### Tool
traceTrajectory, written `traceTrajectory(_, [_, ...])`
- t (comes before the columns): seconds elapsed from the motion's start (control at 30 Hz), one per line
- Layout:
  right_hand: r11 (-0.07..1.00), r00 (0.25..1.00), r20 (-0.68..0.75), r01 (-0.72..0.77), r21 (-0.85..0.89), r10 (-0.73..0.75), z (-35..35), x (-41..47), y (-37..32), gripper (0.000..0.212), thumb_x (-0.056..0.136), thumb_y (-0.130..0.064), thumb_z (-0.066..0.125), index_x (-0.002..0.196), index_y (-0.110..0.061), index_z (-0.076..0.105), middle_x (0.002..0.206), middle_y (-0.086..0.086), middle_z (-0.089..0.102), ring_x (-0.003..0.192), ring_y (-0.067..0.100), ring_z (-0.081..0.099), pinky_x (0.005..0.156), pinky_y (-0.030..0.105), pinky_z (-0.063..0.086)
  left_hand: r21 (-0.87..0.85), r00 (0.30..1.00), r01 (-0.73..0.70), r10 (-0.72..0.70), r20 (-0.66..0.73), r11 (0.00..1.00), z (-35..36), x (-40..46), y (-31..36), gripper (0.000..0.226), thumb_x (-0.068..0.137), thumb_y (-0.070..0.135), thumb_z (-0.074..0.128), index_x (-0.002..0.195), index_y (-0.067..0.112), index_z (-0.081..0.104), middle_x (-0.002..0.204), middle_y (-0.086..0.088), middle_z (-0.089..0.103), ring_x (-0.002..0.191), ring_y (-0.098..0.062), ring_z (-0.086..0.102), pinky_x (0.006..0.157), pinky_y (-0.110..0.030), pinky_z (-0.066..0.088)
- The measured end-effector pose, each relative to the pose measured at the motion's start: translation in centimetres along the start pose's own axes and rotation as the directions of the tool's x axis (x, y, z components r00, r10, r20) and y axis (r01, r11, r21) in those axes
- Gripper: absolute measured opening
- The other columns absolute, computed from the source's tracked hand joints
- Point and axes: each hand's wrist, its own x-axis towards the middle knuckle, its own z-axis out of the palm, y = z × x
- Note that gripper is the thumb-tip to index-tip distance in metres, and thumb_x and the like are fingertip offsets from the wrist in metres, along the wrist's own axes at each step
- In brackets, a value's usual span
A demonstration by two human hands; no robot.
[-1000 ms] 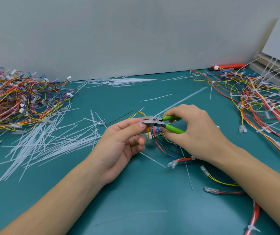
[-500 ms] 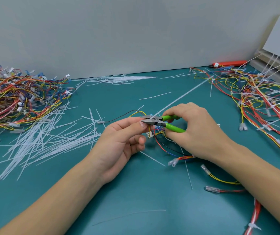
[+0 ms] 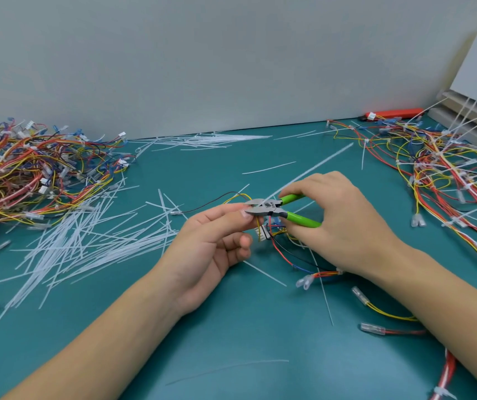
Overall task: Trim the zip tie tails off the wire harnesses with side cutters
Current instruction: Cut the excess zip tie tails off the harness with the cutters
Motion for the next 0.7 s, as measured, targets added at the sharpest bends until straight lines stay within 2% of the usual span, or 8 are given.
traceTrajectory(0.1, [1.000, 1.000, -0.011, -0.004, -0.007, 0.004, -0.10, 0.02, 0.42, 0.032, 0.083, -0.040, 0.075, 0.113, -0.031, 0.071, 0.109, -0.015, 0.068, 0.110, 0.020, 0.056, 0.098, 0.053, 0.046, 0.007, 1.000, -0.001, 0.001, 0.007, 1.000, 0.10, 0.02, -0.01, 0.020, 0.074, 0.022, 0.079, 0.093, 0.016, 0.081, 0.093, -0.008, 0.075, 0.055, -0.010, 0.056, 0.056, -0.023, 0.052])
traceTrajectory(0.23, [1.000, 1.000, -0.003, 0.011, -0.018, -0.011, 0.04, 0.06, 0.44, 0.031, 0.084, -0.037, 0.077, 0.114, -0.029, 0.072, 0.109, -0.014, 0.069, 0.108, 0.021, 0.057, 0.096, 0.051, 0.047, 0.023, 1.000, -0.007, 0.007, 0.012, 1.000, 0.13, 0.05, -0.15, 0.024, 0.078, 0.019, 0.077, 0.101, 0.012, 0.079, 0.096, -0.010, 0.075, 0.055, -0.011, 0.055, 0.057, -0.022, 0.051])
traceTrajectory(0.37, [1.000, 1.000, 0.003, 0.018, -0.020, -0.018, 0.11, -0.07, 0.02, 0.027, 0.084, -0.038, 0.074, 0.109, -0.027, 0.072, 0.099, -0.010, 0.068, 0.100, 0.021, 0.054, 0.091, 0.048, 0.047, 0.036, 1.000, -0.011, 0.011, 0.016, 0.999, 0.16, 0.06, -0.18, 0.021, 0.078, 0.016, 0.078, 0.099, 0.011, 0.079, 0.096, -0.010, 0.074, 0.055, -0.011, 0.054, 0.057, -0.022, 0.051])
traceTrajectory(0.47, [1.000, 1.000, 0.003, 0.001, -0.025, -0.001, 0.06, -0.23, -0.19, 0.012, 0.083, -0.040, 0.072, 0.088, -0.029, 0.071, 0.076, -0.008, 0.061, 0.080, 0.019, 0.052, 0.076, 0.042, 0.048, 0.040, 1.000, -0.015, 0.015, 0.013, 0.999, 0.17, 0.08, -0.16, 0.023, 0.078, 0.017, 0.078, 0.099, 0.011, 0.078, 0.094, -0.009, 0.074, 0.054, -0.010, 0.053, 0.056, -0.021, 0.051])
traceTrajectory(0.53, [0.998, 0.999, -0.007, -0.053, -0.018, 0.052, -0.10, -0.33, -0.25, 0.020, 0.077, -0.046, 0.064, 0.076, -0.026, 0.065, 0.062, -0.002, 0.055, 0.064, 0.019, 0.048, 0.058, 0.036, 0.045, 0.047, 1.000, -0.013, 0.012, 0.017, 0.999, 0.11, 0.06, -0.08, 0.022, 0.080, 0.015, 0.078, 0.102, 0.010, 0.078, 0.095, -0.008, 0.074, 0.055, -0.010, 0.052, 0.057, -0.021, 0.051])
traceTrajectory(0.6, [0.996, 0.998, -0.026, -0.064, -0.055, 0.062, -0.14, -0.41, -0.27, 0.023, 0.075, -0.047, 0.062, 0.074, -0.024, 0.060, 0.061, -0.001, 0.053, 0.060, 0.019, 0.047, 0.051, 0.032, 0.038, 0.059, 0.999, -0.014, 0.013, 0.030, 0.998, 0.12, -0.04, -0.03, 0.021, 0.083, 0.016, 0.075, 0.102, 0.011, 0.079, 0.096, -0.008, 0.074, 0.055, -0.010, 0.051, 0.057, -0.022, 0.050])
traceTrajectory(0.67, [0.995, 0.998, -0.052, -0.039, -0.089, 0.034, -0.19, -0.44, -0.41, 0.020, 0.076, -0.044, 0.065, 0.074, -0.025, 0.058, 0.061, -0.006, 0.051, 0.063, 0.015, 0.048, 0.055, 0.033, 0.037, 0.056, 0.999, -0.015, 0.013, 0.030, 0.998, 0.23, -0.10, -0.02, 0.021, 0.081, 0.019, 0.076, 0.100, 0.013, 0.080, 0.096, -0.007, 0.074, 0.055, -0.010, 0.052, 0.057, -0.022, 0.050])
traceTrajectory(0.7, [0.997, 0.998, -0.054, -0.025, -0.080, 0.020, -0.18, -0.35, -0.47, 0.017, 0.077, -0.042, 0.067, 0.076, -0.027, 0.061, 0.065, -0.009, 0.053, 0.068, 0.012, 0.050, 0.061, 0.035, 0.041, 0.044, 1.000, -0.015, 0.014, 0.025, 0.999, 0.28, -0.11, 0.01, 0.022, 0.080, 0.018, 0.077, 0.100, 0.012, 0.079, 0.095, -0.008, 0.074, 0.054, -0.011, 0.052, 0.056, -0.022, 0.050])
